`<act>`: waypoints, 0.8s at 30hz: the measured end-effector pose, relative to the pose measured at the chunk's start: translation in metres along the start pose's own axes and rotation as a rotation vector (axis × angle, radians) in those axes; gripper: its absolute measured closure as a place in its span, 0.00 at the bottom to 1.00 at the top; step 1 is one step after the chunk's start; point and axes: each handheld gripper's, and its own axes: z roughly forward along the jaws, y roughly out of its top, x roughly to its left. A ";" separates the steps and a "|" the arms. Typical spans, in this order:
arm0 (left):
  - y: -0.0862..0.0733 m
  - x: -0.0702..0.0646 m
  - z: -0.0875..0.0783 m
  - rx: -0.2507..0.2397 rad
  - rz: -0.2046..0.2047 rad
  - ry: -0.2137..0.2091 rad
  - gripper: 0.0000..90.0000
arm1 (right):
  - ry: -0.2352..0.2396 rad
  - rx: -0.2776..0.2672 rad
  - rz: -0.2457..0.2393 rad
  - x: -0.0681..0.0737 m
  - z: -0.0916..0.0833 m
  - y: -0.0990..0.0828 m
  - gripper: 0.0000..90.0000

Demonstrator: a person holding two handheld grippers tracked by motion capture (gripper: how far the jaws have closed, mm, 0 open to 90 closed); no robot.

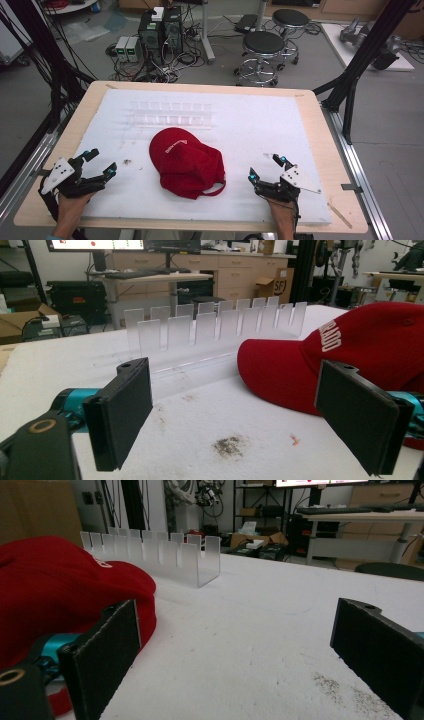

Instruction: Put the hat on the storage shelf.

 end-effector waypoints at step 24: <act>0.000 0.000 0.001 0.011 0.006 -0.004 0.17 | -0.032 -0.029 0.003 0.002 -0.003 -0.001 0.05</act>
